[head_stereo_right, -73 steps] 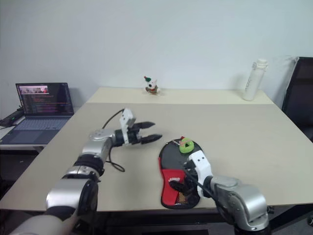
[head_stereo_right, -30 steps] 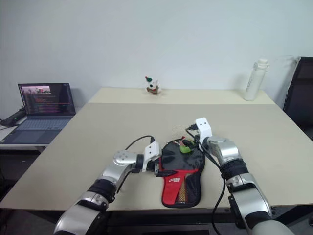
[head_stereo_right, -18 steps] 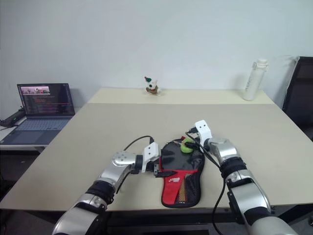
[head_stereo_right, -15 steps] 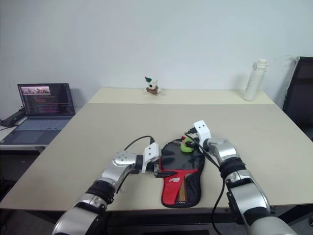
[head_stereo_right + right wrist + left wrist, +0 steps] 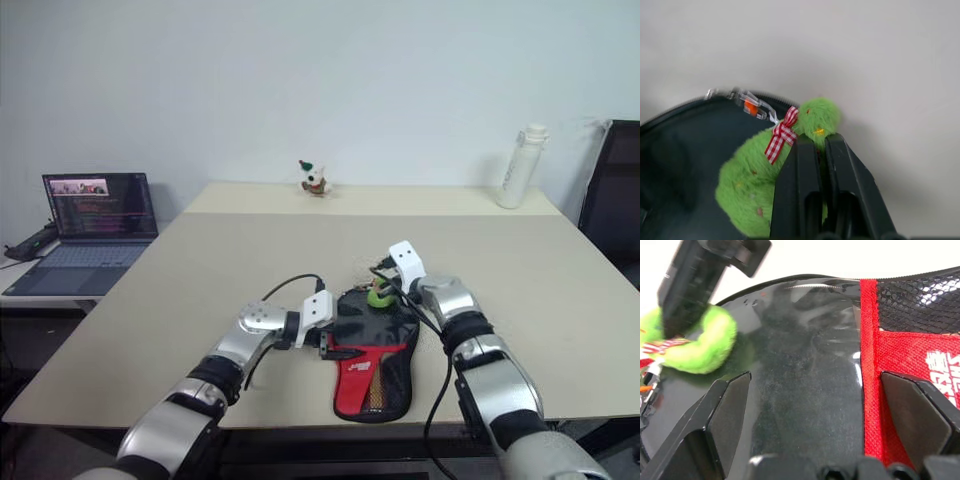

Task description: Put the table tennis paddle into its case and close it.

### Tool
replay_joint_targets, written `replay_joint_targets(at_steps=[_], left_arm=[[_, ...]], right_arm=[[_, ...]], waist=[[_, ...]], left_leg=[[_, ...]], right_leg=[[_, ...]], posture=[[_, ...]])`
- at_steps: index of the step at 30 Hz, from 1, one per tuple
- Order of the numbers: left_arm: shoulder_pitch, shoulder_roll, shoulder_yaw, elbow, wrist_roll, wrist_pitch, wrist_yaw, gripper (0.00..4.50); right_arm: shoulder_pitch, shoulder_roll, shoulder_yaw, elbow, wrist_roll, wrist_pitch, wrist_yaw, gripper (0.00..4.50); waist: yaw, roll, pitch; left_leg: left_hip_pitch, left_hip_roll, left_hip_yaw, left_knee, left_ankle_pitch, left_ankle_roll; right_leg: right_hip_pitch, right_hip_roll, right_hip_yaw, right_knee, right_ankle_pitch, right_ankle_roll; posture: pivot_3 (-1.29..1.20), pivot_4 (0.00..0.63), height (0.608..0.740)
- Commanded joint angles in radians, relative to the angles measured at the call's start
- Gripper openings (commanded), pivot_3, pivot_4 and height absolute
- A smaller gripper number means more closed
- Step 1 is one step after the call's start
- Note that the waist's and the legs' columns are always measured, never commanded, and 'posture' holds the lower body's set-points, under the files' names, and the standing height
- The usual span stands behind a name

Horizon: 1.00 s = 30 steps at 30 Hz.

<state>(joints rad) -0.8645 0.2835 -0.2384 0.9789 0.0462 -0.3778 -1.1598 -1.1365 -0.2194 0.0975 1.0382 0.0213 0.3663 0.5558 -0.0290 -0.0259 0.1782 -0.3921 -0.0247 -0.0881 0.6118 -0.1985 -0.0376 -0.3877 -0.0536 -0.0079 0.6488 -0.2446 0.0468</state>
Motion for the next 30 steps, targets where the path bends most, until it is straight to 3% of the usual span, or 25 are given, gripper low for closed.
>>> replay_joint_targets(at_steps=[1, 13, 30], left_arm=[[0.037, -0.012, -0.055, 0.046, 0.068, 0.015, 0.004, 4.50], [0.080, 0.000, -0.070, -0.001, 0.068, 0.034, -0.039, 4.50], [0.126, 0.000, -0.079, -0.055, 0.069, 0.073, -0.042, 4.50]], right_arm=[[-0.078, 0.010, -0.026, 0.074, -0.013, -0.080, -0.034, 0.01], [-0.156, 0.031, -0.046, 0.234, -0.057, -0.189, -0.153, 0.01], [-0.200, 0.029, -0.097, 0.272, -0.083, -0.236, -0.232, 0.01]], waist=[[0.000, 0.000, 0.000], [0.000, 0.001, -0.001], [0.001, 0.002, -0.001]], left_leg=[[0.000, 0.000, 0.000, 0.000, 0.000, 0.000], [0.000, 0.000, 0.000, -0.001, 0.000, 0.000], [-0.001, 0.000, 0.000, -0.002, 0.000, 0.000]], right_leg=[[0.000, 0.000, 0.000, 0.000, 0.000, 0.000], [0.000, -0.001, 0.000, -0.001, 0.000, 0.000], [0.000, -0.001, 0.000, -0.002, 0.000, 0.000]], posture=[[0.00, 0.150, 0.740], [0.00, 0.150, 0.740], [0.00, 0.150, 0.740]])
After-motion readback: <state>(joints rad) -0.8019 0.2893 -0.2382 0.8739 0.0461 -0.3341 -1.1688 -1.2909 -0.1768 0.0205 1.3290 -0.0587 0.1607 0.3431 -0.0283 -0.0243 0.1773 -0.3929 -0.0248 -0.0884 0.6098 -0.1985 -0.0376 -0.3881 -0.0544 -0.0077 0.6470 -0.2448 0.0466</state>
